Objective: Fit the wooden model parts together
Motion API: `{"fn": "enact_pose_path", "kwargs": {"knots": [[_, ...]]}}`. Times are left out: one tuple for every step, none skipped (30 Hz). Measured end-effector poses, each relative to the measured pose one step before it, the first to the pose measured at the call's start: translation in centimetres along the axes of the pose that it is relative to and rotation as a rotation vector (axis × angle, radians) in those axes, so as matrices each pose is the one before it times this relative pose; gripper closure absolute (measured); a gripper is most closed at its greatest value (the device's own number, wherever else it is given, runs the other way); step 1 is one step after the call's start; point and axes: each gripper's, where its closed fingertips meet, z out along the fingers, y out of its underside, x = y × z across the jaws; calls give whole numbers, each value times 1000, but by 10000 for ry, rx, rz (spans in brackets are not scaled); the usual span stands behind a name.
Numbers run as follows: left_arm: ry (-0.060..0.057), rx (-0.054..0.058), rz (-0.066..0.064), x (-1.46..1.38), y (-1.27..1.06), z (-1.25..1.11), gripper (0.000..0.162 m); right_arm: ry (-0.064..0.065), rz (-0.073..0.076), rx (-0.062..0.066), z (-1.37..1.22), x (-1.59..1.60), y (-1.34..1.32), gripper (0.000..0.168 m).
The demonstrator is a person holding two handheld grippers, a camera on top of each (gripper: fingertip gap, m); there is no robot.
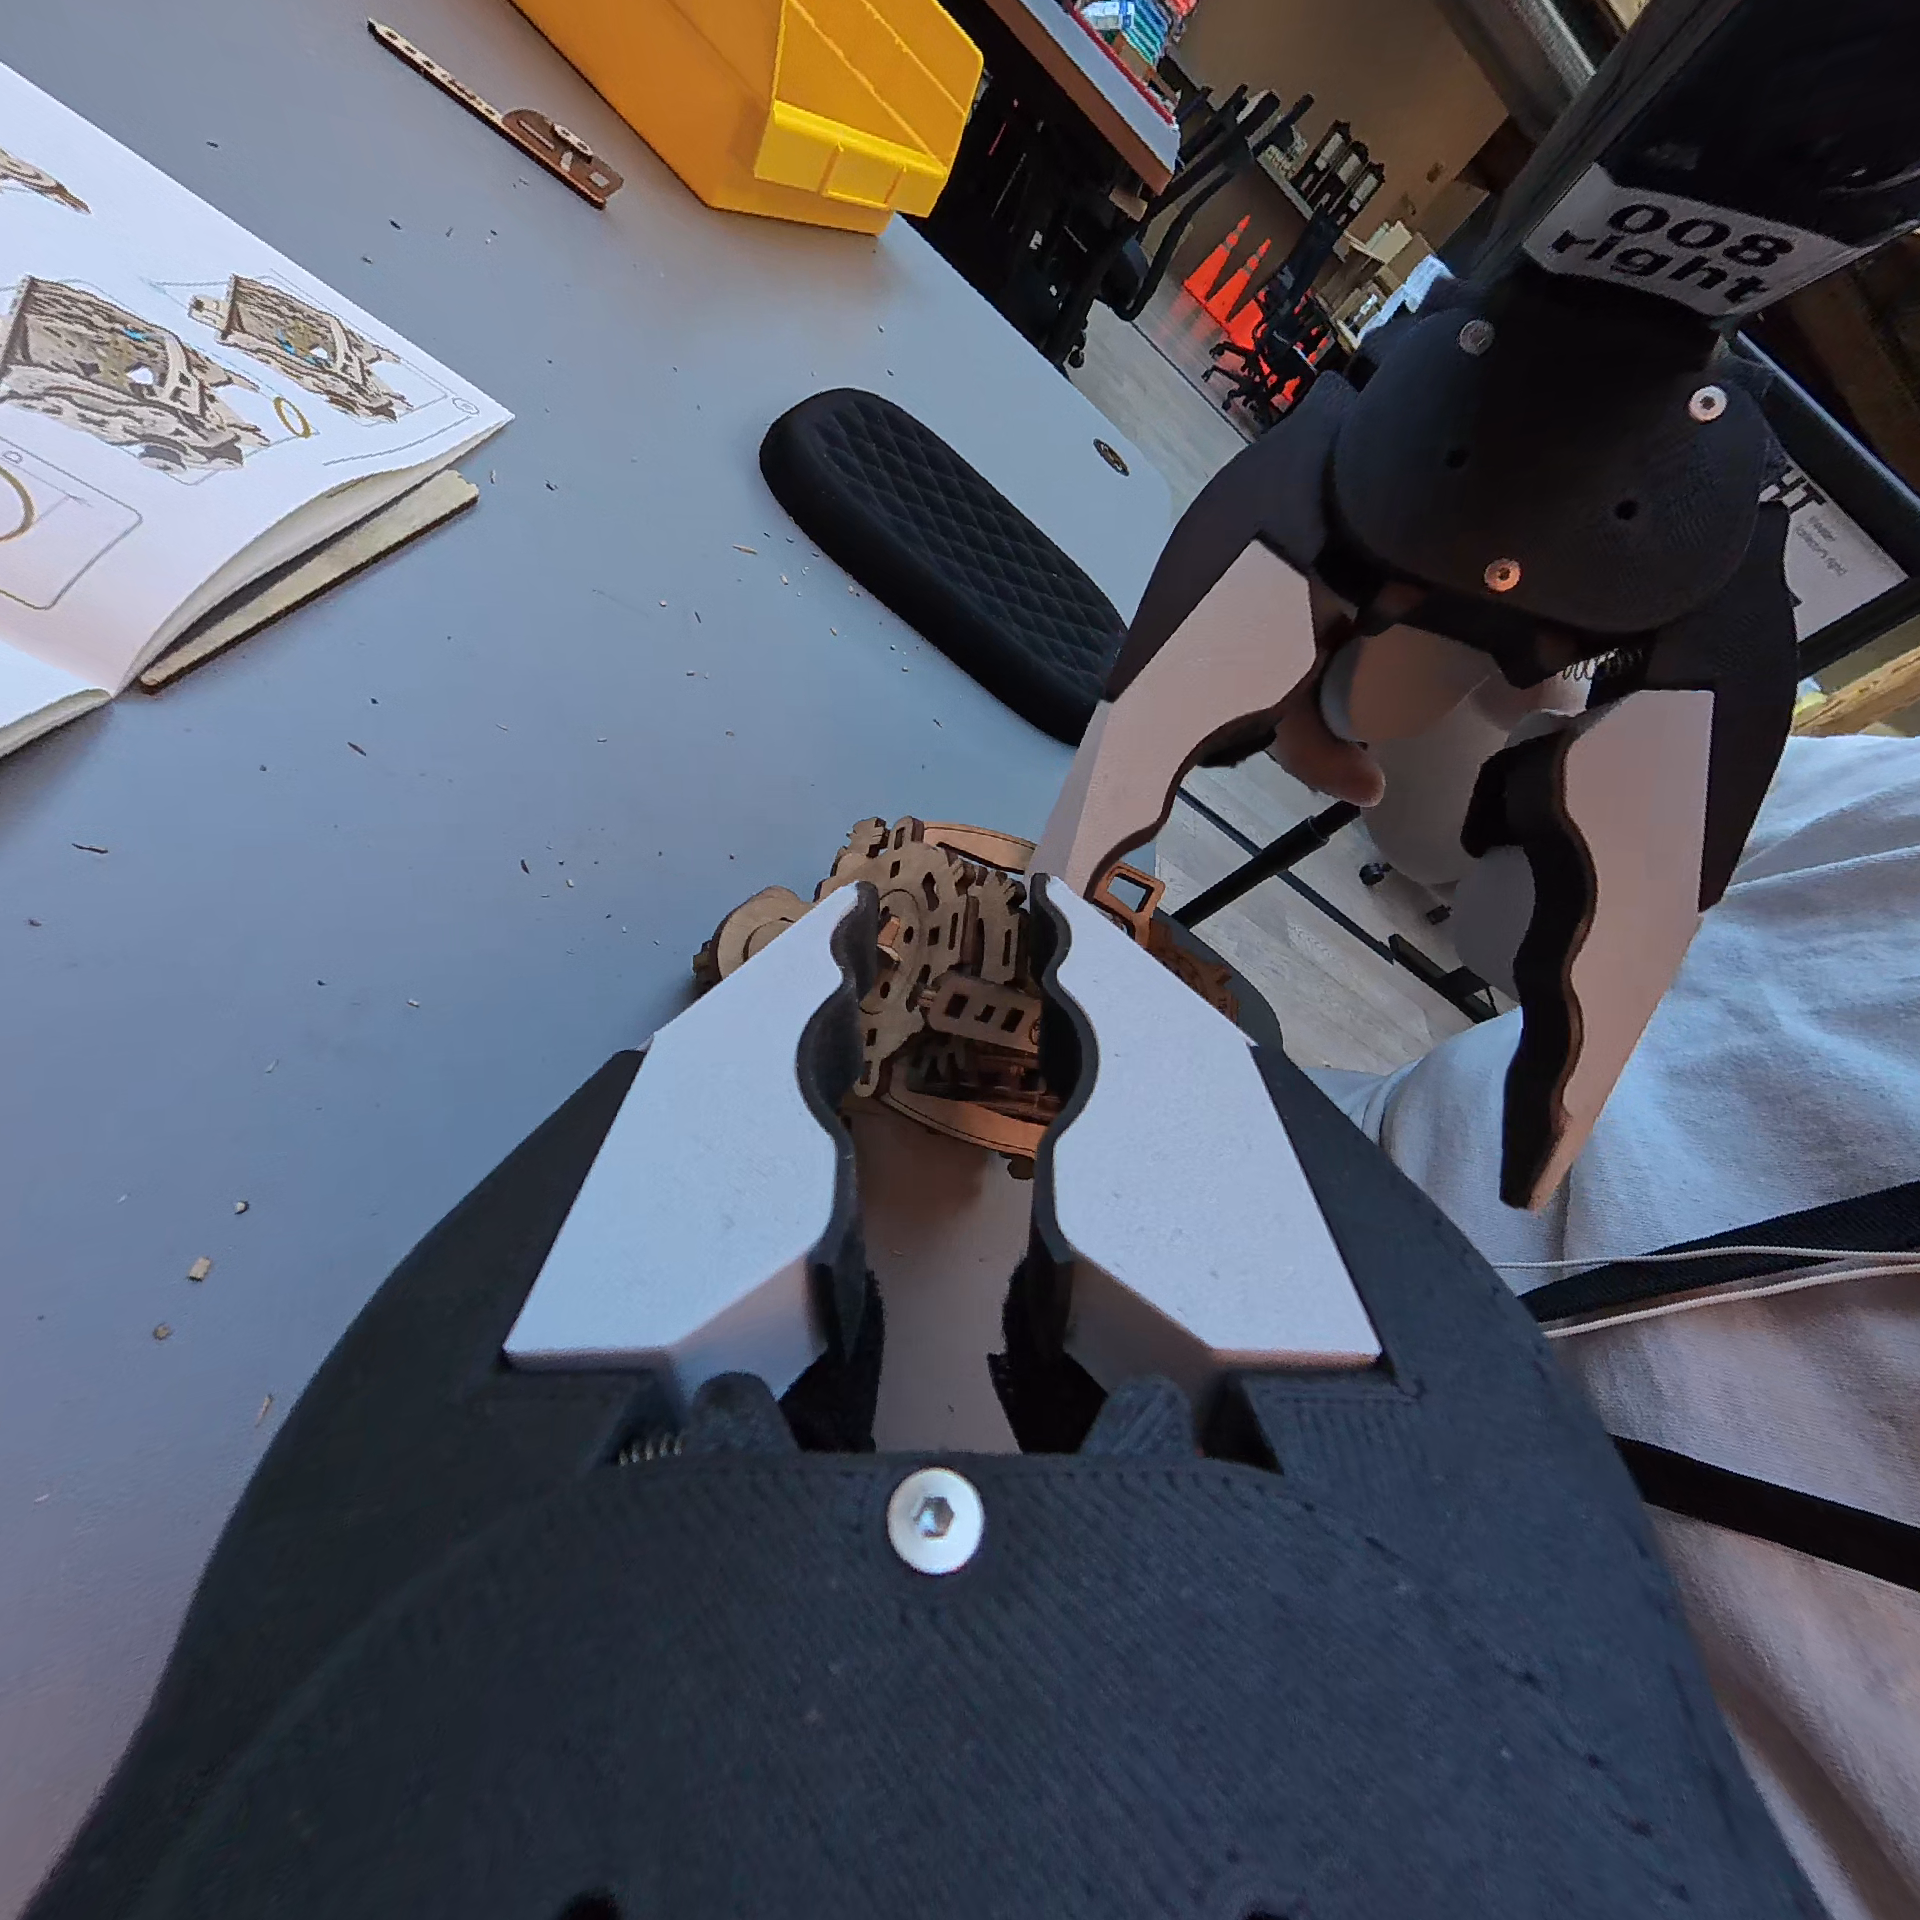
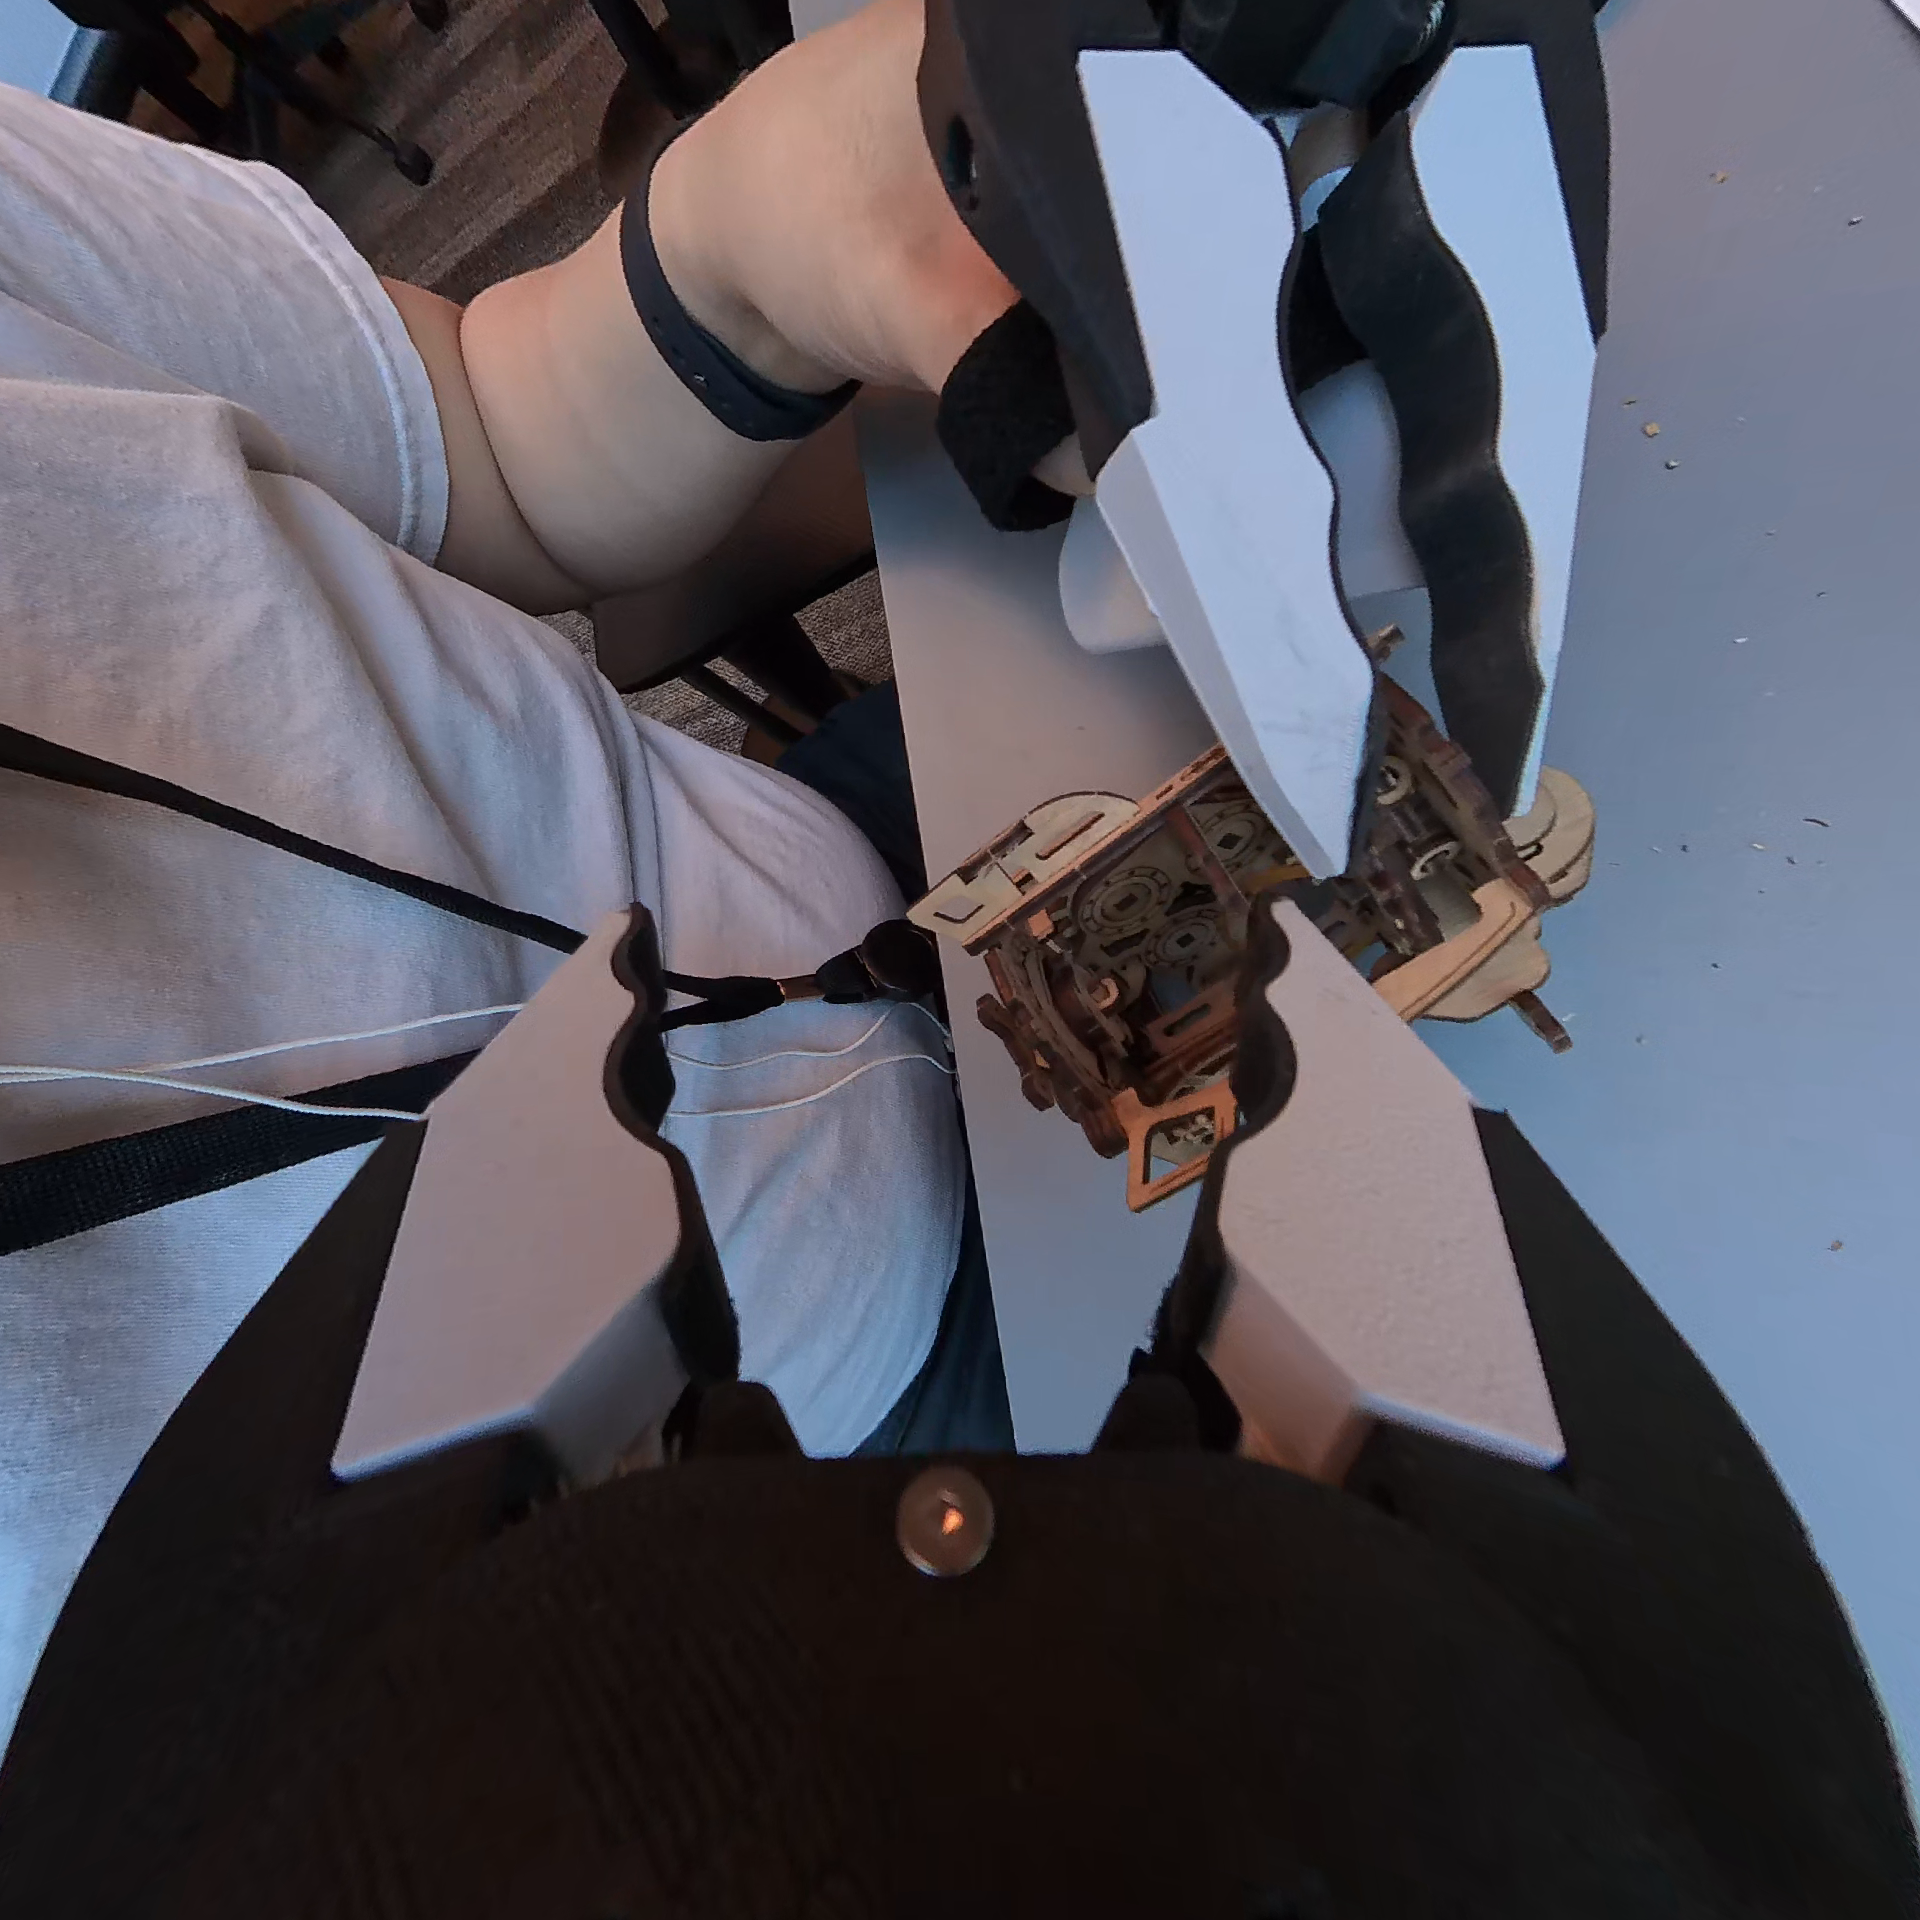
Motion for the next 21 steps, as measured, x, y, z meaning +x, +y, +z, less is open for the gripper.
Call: {"fn": "enact_pose_path", "kwargs": {"knots": [[-1,-6,4,2,0,-7,135,47,0,25,-145,19,-14,58],[2,-7,3,-3,4,2,135,60,1,46,-175,19,-63,58],[4,-5,4,8,-1,-6,135,42,-3,78,-217,-30,-117,58],[5,-1,0,-9,0,4,135,16,8,68,-224,-84,-114,58],[7,-1,-11,-2,3,-10,135,78,15,30,-221,10,-54,58],[4,-3,-8,7,-1,5,135,151,9,10,-214,94,-21,57],[-2,-3,-1,-2,4,-2,135,106,2,29,-203,17,-66,57],[-5,0,-8,-1,-1,0,135,108,37,87,-183,9,-148,57],[-13,6,-25,-7,-11,-2,135,151,111,102,-132,112,-176,57],[-28,12,-46,-23,-10,-8,135,181,186,132,-62,195,-248,56],[-45,19,-65,-37,-25,4,135,159,261,163,8,179,-306,55],[-55,24,-72,-27,-33,16,135,12,267,122,67,-28,-221,55],[-60,10,-45,3,-20,27,135,-1,291,40,113,-19,-92,55],[-72,6,-22,0,-6,31,135,99,296,-2,111,149,-39,54],[-83,25,-24,8,-14,40,135,154,253,-100,66,210,146,52],[-69,28,-32,30,0,53,135,41,130,35,13,-9,-18,49],[-51,19,-26,37,17,44,135,40,74,127,41,-32,-146,47],[-59,28,-32,-9,0,17,135,21,28,155,99,-98,-163,45],[-64,36,-45,-40,-16,-22,135,63,9,117,125,-76,-102,42],[-54,27,-24,-44,-11,-20,135,179,-13,79,123,51,-94,42],[-52,21,-10,-48,4,-32,135,221,-60,46,151,59,-39,40]]}}
